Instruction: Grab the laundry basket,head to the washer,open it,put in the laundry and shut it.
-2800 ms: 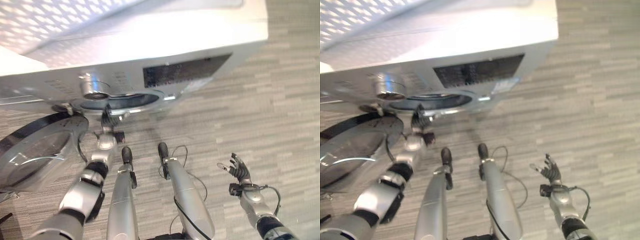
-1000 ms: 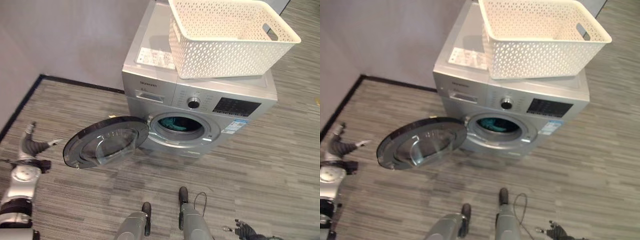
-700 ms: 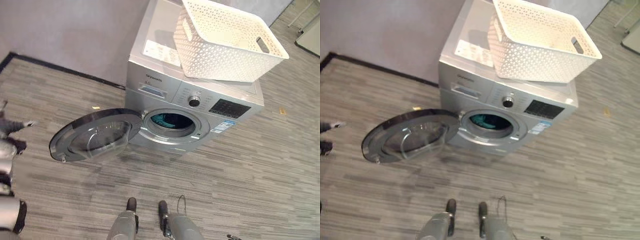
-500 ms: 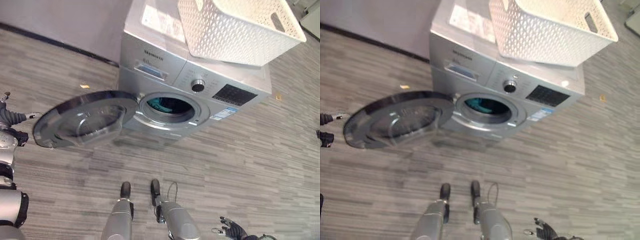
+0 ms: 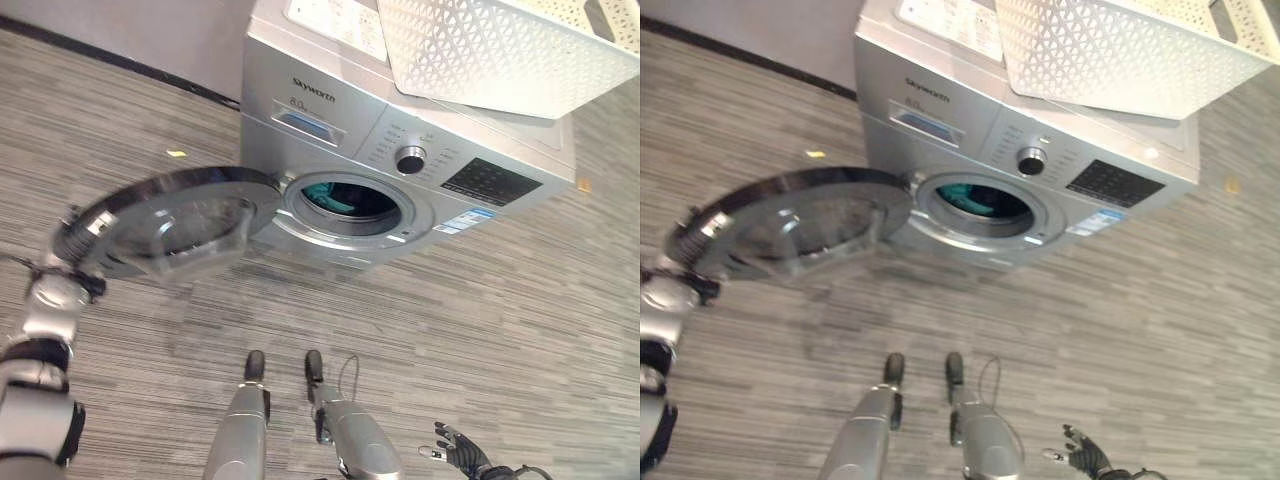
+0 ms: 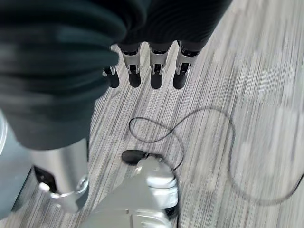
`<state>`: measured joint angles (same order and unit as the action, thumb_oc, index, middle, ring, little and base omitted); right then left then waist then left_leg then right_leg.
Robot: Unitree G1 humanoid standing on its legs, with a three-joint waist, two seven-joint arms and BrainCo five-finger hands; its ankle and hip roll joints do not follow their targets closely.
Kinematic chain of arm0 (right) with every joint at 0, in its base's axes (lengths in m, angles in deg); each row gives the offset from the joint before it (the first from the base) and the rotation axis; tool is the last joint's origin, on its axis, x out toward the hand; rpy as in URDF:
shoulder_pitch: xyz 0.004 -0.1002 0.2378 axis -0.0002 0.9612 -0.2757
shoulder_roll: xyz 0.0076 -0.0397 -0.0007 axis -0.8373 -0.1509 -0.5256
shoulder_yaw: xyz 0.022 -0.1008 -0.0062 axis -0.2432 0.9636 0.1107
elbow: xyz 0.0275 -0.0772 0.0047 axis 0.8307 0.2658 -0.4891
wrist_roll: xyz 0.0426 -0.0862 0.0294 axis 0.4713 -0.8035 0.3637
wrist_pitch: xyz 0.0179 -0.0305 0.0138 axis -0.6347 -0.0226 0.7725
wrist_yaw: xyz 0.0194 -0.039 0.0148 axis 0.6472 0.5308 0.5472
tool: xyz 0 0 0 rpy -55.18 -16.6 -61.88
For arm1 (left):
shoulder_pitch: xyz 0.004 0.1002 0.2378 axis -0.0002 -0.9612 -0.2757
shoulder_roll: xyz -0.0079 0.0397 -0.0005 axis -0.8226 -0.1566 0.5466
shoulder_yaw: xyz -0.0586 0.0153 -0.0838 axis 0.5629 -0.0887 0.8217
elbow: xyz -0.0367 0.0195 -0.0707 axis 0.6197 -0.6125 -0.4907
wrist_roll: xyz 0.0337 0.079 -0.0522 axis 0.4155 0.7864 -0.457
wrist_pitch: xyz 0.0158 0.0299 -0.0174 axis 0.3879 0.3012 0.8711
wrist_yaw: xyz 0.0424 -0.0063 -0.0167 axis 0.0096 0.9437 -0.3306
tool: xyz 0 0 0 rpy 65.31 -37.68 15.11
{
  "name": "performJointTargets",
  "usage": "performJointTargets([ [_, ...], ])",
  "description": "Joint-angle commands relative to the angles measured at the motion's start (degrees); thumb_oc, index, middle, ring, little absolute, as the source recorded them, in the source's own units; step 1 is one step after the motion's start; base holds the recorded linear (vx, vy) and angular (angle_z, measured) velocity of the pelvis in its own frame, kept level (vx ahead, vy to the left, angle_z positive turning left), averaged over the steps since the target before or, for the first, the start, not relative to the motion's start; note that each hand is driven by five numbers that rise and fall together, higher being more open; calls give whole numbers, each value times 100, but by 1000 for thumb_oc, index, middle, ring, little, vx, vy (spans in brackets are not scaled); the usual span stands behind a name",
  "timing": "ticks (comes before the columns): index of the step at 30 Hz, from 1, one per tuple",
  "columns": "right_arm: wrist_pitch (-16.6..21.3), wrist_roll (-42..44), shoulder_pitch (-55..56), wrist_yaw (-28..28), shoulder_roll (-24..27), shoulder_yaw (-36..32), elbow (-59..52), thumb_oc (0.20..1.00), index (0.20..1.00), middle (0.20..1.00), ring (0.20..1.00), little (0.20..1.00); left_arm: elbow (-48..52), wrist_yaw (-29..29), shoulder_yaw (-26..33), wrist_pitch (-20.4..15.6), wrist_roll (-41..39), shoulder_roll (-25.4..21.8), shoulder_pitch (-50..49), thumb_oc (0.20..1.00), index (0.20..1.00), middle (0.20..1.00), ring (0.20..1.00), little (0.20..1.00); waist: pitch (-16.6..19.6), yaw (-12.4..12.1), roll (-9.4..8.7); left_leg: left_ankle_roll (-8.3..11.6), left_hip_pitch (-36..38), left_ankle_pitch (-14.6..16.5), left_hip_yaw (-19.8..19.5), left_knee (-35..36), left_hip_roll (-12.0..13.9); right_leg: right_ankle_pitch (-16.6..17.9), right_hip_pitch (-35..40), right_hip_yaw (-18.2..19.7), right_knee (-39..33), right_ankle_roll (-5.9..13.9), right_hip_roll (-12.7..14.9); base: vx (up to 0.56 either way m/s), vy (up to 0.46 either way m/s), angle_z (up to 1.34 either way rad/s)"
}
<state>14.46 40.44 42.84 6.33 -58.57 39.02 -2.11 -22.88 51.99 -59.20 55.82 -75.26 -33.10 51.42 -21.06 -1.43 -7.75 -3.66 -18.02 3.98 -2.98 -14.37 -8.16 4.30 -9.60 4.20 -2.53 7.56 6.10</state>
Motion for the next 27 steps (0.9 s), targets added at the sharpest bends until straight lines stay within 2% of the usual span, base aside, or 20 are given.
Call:
performJointTargets([
  [1, 32, 54, -270, -282, 316, 276, 414, 1000, 1000, 1000, 1000, 1000, 191, 1144, -1499, -412, 436, 1508, 461, 1000, 1000, 1000, 1000, 1000, 184, 415, -5, 456, 35, 401, -45, -304, 502, 119, -358, -11, 270, 124, -112, 11, -107, 48],
  [3, 28, 180, -425, -407, 199, 326, 119, 1000, 1000, 1000, 1000, 1000, 508, 1525, -2511, -317, 727, 2276, 481, 1000, 1000, 1000, 1000, 1000, 354, 413, 184, 466, 386, 233, -161, 89, 502, -25, -81, -32, 238, 26, -160, 0, -160, 30],
  [6, -34, 176, -741, -546, 154, 527, 393, 1000, 1000, 1000, 1000, 1000, 130, 1592, -3192, -216, 576, 3052, 848, 1000, 1000, 1000, 1000, 1000, 515, 485, 370, 486, 652, 0, -227, 517, 541, -46, 123, -12, 128, -10, -229, -75, -120, -10],
  [7, -107, 113, -916, -614, 169, 644, 619, 1000, 1000, 1000, 1000, 1000, -44, 1624, -3546, -204, 465, 3345, 1081, 1000, 1000, 1000, 1000, 1000, 579, 542, 473, 514, 789, -187, -271, 833, 589, -53, 233, -36, 17, -38, -247, -57, -56, -13],
  [8, -107, 113, -916, -614, 169, 644, 620, 1000, 1000, 1000, 1000, 1000, -45, 1623, -3545, -204, 465, 3346, 1082, 1000, 1000, 1000, 1000, 1000, 576, 543, 473, 514, 794, -189, -272, 838, 589, -52, 237, -37, 16, -38, -247, -83, -55, -11],
  [9, -126, 45, -999, -661, 240, 706, 760, 1000, 1000, 1000, 1000, 1000, 15, 1706, -3878, -242, 526, 3516, 1398, 1000, 1000, 1000, 1000, 1000, 662, 635, 539, 531, 860, -288, -260, 1020, 642, -54, 289, -39, -58, -41, -264, -40, -23, -3],
  [12, -148, -32, -1058, -709, 334, 752, 881, 1000, 1000, 1000, 1000, 1000, -71, 1737, -4048, -261, 509, 3694, 1566, 1000, 1000, 1000, 1000, 1000, 729, 711, 589, 551, 946, -342, -248, 1115, 672, -56, 377, -16, -128, -39, -278, -22, -24, -5],
  [14, -169, -55, -1042, -748, 402, 722, 937, 1000, 1000, 1000, 1000, 1000, -199, 1636, -4028, -279, 576, 3730, 1642, 1000, 1000, 1000, 1000, 1000, 784, 758, 638, 560, 1049, -368, -225, 1171, 679, -69, 472, 27, -159, -60, -314, 3, -43, -9],
  [18, -192, -19, -979, -771, 421, 625, 950, 1000, 1000, 1000, 1000, 1000, -554, 1466, -3587, -189, 220, 3585, 1497, 1000, 1000, 1000, 1000, 1000, 800, 809, 684, 578, 1128, -336, -176, 1064, 714, -165, 522, 82, -15, -116, -372, -1, -44, -10],
  [24, -256, -40, -875, -652, 472, 491, 1204, 1000, 1000, 1000, 1000, 1000, -2119, 1371, -3061, 19, 1305, 3326, 1355, 1000, 1000, 1000, 1000, 1000, 814, 957, 779, 608, 1295, -370, -41, 1176, 768, -208, 590, 129, 33, -150, -433, 18, 8, -11],
  [27, -327, -137, -927, -561, 593, 486, 1353, 1000, 1000, 1000, 1000, 1000, -2838, 1541, -2890, 122, 1673, 3234, 1414, 1000, 1000, 1000, 1000, 1000, 790, 1107, 845, 620, 1267, -386, 99, 1231, 802, -173, 529, 217, 1, -130, -443, 3, 50, -4],
])
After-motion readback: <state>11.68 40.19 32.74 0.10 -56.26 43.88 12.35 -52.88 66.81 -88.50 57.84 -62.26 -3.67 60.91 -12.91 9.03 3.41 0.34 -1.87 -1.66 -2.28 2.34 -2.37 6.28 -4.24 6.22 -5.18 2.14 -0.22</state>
